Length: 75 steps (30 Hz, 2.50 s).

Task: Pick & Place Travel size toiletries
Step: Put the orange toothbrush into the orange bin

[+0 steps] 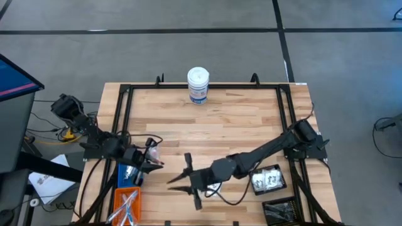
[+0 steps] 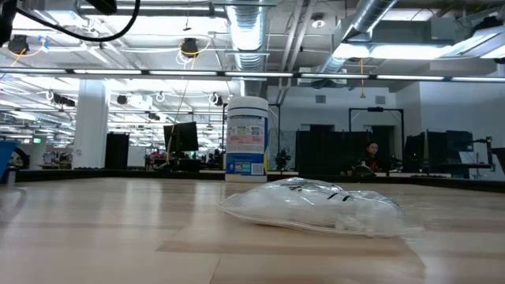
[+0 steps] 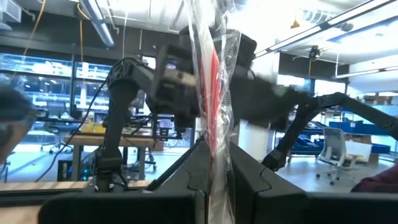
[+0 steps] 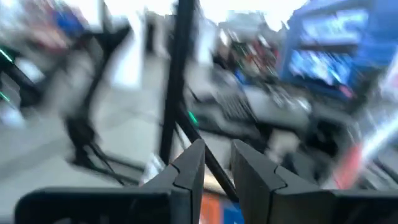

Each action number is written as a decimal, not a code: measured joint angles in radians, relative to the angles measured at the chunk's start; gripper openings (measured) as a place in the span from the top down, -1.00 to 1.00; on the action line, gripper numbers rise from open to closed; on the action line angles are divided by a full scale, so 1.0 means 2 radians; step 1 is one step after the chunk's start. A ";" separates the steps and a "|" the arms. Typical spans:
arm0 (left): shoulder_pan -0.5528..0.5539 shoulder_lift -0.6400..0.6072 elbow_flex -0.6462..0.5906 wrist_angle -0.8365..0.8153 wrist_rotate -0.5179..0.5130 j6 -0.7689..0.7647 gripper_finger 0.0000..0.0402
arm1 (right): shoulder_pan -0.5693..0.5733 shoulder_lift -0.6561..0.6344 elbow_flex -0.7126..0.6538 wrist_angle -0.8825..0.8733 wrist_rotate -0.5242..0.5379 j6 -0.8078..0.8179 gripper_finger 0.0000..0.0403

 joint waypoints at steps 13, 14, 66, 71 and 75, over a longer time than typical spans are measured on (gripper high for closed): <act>-0.009 0.001 0.000 -0.003 -0.098 0.021 0.92 | -0.065 -0.004 -0.148 0.246 -0.035 0.144 0.64; -0.008 0.001 0.000 -0.007 -0.107 0.021 0.92 | -0.065 -0.004 -0.145 0.239 -0.034 0.137 0.64; 0.006 0.012 0.000 -0.049 -0.131 -0.002 0.92 | -0.093 0.043 -0.095 0.194 0.006 0.144 -0.34; 0.006 0.012 0.000 -0.048 -0.131 -0.003 0.92 | -0.093 0.043 -0.095 0.191 0.006 0.145 -0.24; 0.006 0.012 0.000 -0.048 -0.130 -0.003 0.92 | -0.094 0.043 -0.095 0.182 0.006 0.146 0.06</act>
